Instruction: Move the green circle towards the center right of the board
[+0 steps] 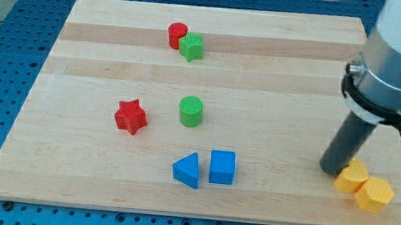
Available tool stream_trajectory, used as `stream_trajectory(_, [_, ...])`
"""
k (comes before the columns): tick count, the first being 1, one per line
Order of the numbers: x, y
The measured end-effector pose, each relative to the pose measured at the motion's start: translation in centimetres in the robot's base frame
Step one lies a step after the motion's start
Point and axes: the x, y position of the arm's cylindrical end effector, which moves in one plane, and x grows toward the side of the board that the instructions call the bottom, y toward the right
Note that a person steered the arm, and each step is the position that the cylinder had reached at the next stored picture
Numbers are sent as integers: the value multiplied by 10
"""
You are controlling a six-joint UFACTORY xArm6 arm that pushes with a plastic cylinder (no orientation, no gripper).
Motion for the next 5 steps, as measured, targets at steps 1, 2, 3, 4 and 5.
stream_trajectory(1, [2,1])
stream_trajectory(2, [-14,-4])
stream_trajectory(3, [-66,-4])
stream_trajectory(4, [-80,-4])
stream_trajectory(5, [-83,-16])
